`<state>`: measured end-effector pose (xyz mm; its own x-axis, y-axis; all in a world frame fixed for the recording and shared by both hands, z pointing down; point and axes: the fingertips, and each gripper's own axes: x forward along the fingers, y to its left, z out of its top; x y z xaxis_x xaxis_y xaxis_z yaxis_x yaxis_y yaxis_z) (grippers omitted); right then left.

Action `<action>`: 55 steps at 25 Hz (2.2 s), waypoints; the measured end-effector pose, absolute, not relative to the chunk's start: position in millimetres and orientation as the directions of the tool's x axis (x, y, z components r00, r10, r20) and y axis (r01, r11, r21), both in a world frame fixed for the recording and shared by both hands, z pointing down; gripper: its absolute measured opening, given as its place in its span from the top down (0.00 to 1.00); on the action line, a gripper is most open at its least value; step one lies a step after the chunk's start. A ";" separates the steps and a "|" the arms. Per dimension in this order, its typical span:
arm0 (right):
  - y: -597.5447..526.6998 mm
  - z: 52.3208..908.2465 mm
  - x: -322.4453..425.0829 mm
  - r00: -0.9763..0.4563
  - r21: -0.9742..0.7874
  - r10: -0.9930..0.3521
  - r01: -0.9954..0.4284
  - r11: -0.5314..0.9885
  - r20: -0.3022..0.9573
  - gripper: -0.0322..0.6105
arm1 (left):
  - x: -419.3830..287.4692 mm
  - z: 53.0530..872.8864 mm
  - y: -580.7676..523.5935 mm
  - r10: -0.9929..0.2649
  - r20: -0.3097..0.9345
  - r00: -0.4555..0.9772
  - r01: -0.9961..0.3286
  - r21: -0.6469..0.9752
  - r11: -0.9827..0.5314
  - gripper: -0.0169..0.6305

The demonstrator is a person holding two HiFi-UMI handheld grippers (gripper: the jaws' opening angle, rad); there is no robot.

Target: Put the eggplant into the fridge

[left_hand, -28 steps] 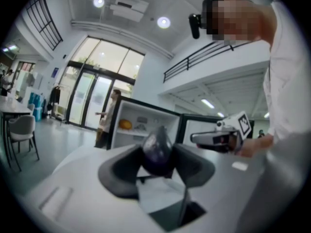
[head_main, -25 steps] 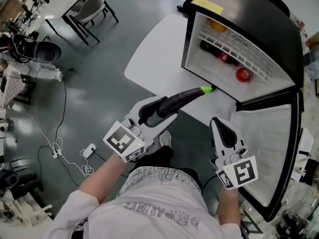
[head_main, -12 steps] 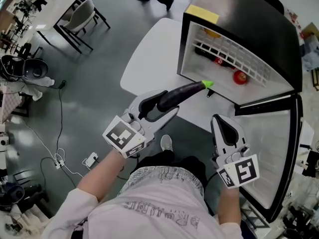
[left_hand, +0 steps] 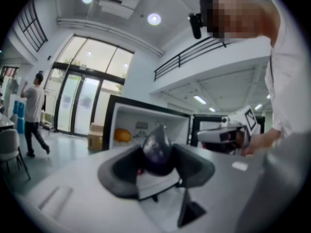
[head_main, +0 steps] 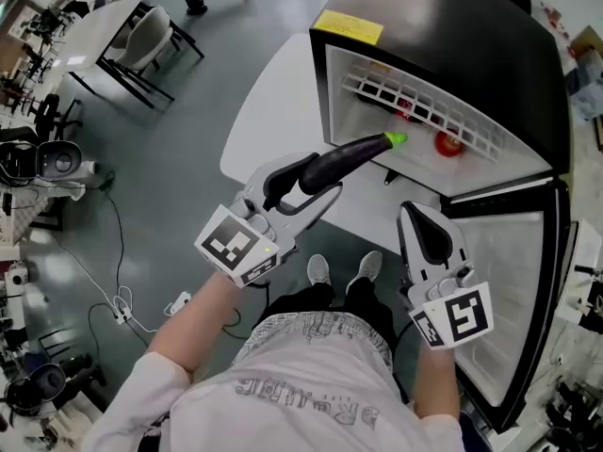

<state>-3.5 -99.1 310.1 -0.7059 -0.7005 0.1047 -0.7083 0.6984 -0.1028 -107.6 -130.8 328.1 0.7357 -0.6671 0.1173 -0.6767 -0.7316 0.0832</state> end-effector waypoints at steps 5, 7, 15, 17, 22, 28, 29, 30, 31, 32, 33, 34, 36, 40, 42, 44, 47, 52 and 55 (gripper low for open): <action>-113.5 308.4 3.7 -0.715 -0.115 -0.693 -0.699 0.705 0.098 0.95 | -87.0 323.9 -159.3 -0.662 0.130 0.738 -0.671 0.045 -0.740 0.64; -120.4 307.8 8.1 -0.710 -0.123 -0.697 -0.704 0.700 0.097 0.95 | -80.6 321.9 -171.4 -0.659 0.136 0.740 -0.668 0.034 -0.743 0.64; -138.1 310.3 27.4 -0.678 -0.157 -0.729 -0.733 0.662 0.093 0.95 | -49.3 327.5 -220.7 -0.630 0.165 0.759 -0.639 -0.002 -0.769 0.64; -143.9 313.1 39.4 -0.667 -0.188 -0.740 -0.740 0.646 0.086 0.95 | -35.3 333.4 -234.8 -0.617 0.181 0.766 -0.626 -0.005 -0.780 0.64; -165.7 311.9 62.3 -0.645 -0.220 -0.760 -0.754 0.619 0.073 0.95 | -10.0 335.7 -269.6 -0.602 0.202 0.772 -0.609 -0.032 -0.792 0.64; -174.7 314.8 70.7 -0.623 -0.217 -0.779 -0.772 0.597 0.074 0.95 | 13.4 341.0 -289.5 -0.573 0.230 0.787 -0.571 -0.083 -0.817 0.64; -175.8 314.9 71.6 -0.620 -0.216 -0.781 -0.775 0.595 0.075 0.95 | 17.6 342.4 -292.4 -0.567 0.237 0.789 -0.562 -0.094 -0.822 0.64; -176.6 315.3 72.4 -0.618 -0.215 -0.783 -0.777 0.592 0.076 0.95 | 21.7 344.2 -295.2 -0.560 0.245 0.792 -0.553 -0.104 -0.827 0.64; -177.2 315.9 73.4 -0.616 -0.215 -0.784 -0.779 0.590 0.079 0.95 | 25.3 346.1 -298.1 -0.553 0.253 0.793 -0.544 -0.111 -0.831 0.64; -177.7 316.5 74.4 -0.614 -0.216 -0.785 -0.780 0.587 0.081 0.95 | 28.8 347.1 -301.1 -0.548 0.260 0.795 -0.537 -0.119 -0.835 0.64; -178.3 317.1 75.3 -0.612 -0.217 -0.786 -0.782 0.585 0.083 0.95 | 32.4 346.9 -304.2 -0.545 0.262 0.797 -0.531 -0.128 -0.838 0.64; -178.7 317.8 76.3 -0.610 -0.217 -0.788 -0.783 0.583 0.086 0.95 | 36.0 346.3 -307.1 -0.542 0.263 0.798 -0.525 -0.139 -0.840 0.64; -178.9 320.0 78.3 -0.607 -0.219 -0.790 -0.785 0.579 0.088 0.95 | 42.1 348.2 -311.8 -0.541 0.276 0.795 -0.514 -0.168 -0.841 0.64; -179.8 326.7 80.9 -0.604 -0.217 -0.792 -0.788 0.576 0.091 0.95 | 51.7 358.4 -316.9 -0.537 0.309 0.785 -0.494 -0.209 -0.844 0.64; -181.0 327.2 80.0 -0.606 -0.217 -0.790 -0.787 0.578 0.096 0.95 | 54.2 359.8 -319.8 -0.534 0.320 0.783 -0.491 -0.211 -0.845 0.64; -181.1 326.9 78.6 -0.608 -0.221 -0.788 -0.786 0.578 0.100 0.95 | 55.4 361.0 -322.3 -0.533 0.334 0.777 -0.488 -0.216 -0.846 0.64; -180.7 329.6 77.0 -0.608 -0.225 -0.786 -0.786 0.576 0.110 0.95 | 56.6 364.2 -325.5 -0.530 0.357 0.769 -0.481 -0.221 -0.848 0.64; -180.8 330.5 79.6 -0.605 -0.221 -0.788 -0.789 0.573 0.117 0.95 | 60.2 366.8 -329.3 -0.534 0.383 0.754 -0.480 -0.233 -0.846 0.64; -180.4 332.1 78.3 -0.604 -0.221 -0.788 -0.790 0.572 0.118 0.95 | 60.4 370.7 -329.9 -0.535 0.407 0.740 -0.473 -0.251 -0.845 0.64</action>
<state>78.3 -180.4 332.1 -0.6039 -0.7883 0.1180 -0.7899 0.5721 -0.2207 60.4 -329.9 370.7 0.7400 -0.5353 0.4073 -0.4729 -0.8447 -0.2508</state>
